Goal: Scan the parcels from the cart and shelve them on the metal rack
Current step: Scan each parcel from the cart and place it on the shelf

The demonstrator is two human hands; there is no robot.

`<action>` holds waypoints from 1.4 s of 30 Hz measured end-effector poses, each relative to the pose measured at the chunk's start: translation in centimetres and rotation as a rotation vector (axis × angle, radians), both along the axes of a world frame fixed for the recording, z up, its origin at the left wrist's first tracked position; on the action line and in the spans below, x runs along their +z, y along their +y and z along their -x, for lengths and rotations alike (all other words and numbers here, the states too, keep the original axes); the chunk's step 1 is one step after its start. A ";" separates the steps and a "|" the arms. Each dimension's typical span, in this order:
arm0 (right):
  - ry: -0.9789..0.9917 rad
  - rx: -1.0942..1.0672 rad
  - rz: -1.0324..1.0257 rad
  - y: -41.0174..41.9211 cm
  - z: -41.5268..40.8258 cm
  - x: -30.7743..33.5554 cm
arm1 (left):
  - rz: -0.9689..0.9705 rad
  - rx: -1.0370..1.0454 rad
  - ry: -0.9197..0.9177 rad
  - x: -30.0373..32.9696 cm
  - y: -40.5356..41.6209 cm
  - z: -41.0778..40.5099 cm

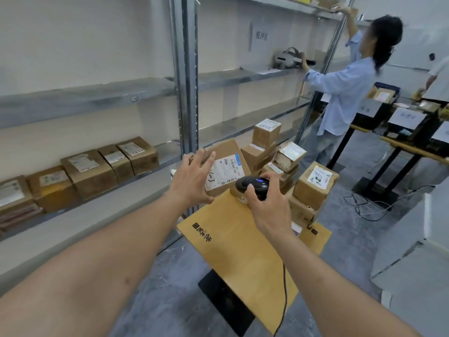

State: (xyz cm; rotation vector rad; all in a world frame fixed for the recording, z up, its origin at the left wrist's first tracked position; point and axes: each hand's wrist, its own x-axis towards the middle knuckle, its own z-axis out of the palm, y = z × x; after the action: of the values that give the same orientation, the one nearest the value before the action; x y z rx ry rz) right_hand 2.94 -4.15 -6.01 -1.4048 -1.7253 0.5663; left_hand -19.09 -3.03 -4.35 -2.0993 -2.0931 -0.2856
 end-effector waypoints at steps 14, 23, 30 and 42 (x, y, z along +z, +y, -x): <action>0.232 -0.023 0.061 -5.2 13.3 -0.5 | 0.003 0.238 -0.159 -0.5 -6.9 9.7; 0.255 0.187 0.109 -6.3 22.6 0.4 | -0.031 0.511 -0.248 0.0 -11.9 16.7; 0.241 0.417 0.149 -7.1 29.2 0.5 | -0.059 0.830 -0.276 -0.4 -17.0 20.5; 0.140 0.808 0.131 -15.0 41.1 0.1 | -0.107 1.233 -0.356 -0.7 -29.9 28.4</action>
State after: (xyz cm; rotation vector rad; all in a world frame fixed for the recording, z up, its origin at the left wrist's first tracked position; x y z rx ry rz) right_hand -38.12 -19.17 -5.89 -0.6700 -2.1361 1.1912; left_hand -47.44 -32.95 -5.05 -0.4265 -2.9823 -0.5557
